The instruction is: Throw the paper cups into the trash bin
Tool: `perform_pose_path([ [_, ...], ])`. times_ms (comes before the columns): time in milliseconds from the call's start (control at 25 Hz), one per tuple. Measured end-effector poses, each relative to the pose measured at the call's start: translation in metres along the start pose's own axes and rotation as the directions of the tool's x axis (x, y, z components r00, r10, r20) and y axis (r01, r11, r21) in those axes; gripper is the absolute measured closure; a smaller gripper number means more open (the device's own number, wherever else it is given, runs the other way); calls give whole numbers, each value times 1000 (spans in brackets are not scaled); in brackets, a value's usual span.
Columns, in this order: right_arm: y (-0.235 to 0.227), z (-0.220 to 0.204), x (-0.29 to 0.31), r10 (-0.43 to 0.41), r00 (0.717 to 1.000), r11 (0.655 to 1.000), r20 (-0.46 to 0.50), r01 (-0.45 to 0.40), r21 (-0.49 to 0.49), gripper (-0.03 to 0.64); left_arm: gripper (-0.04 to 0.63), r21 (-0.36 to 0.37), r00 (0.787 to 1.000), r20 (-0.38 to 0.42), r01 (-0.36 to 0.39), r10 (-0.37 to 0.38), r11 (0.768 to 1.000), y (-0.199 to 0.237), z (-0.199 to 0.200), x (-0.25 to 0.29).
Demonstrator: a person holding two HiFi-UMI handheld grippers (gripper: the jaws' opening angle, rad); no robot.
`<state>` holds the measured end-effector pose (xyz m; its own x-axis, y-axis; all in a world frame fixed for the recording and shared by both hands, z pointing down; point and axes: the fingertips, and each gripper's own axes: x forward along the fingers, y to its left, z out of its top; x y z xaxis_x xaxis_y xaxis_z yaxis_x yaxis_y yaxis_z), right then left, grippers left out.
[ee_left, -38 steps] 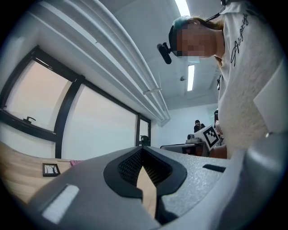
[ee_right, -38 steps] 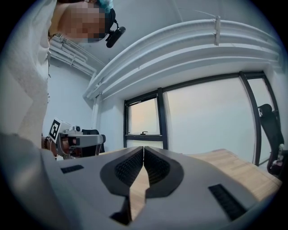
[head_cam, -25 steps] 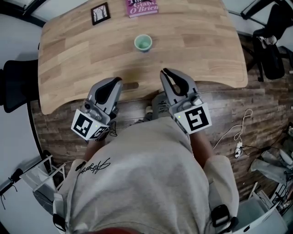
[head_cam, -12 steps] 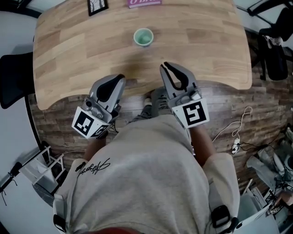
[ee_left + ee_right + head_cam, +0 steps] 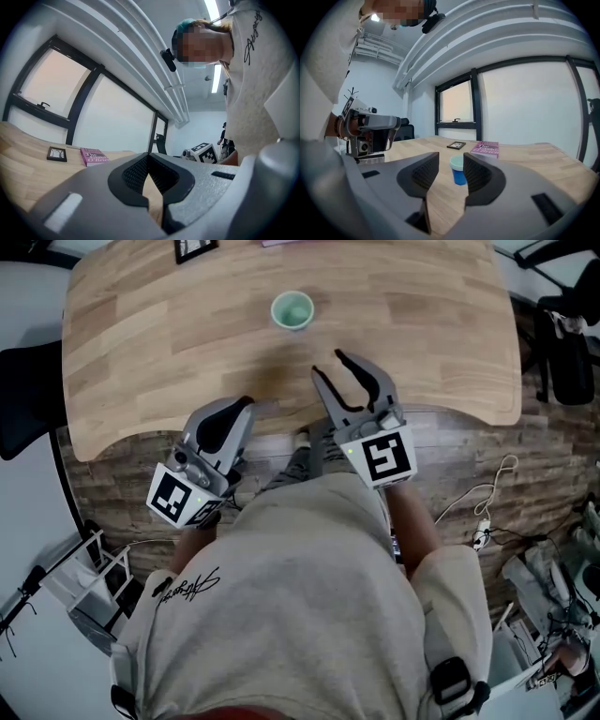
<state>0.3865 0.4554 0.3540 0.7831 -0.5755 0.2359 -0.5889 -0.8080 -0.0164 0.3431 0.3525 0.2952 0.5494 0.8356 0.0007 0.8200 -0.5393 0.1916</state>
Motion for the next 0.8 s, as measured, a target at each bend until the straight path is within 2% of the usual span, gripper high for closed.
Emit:
perform_pose_path([
  [280,-4,-14,22,5,1000,1000,-25,-5,16,376,592,-12,1000,-15,-22,22,1000,3,-6,-2],
  [440,-7,-30,39,14,1000,1000,-27,-14,-2,370,592,-16,999,-21,-38,37,999,7,-7,-2],
  [600,-5,-49,50,17,995,999,-94,-20,-34,367,592,-19,998,-24,-55,54,998,11,-8,-1],
  [800,-13,-62,64,11,994,1000,-111,-14,-24,362,592,-20,996,-27,-85,85,996,17,-6,0],
])
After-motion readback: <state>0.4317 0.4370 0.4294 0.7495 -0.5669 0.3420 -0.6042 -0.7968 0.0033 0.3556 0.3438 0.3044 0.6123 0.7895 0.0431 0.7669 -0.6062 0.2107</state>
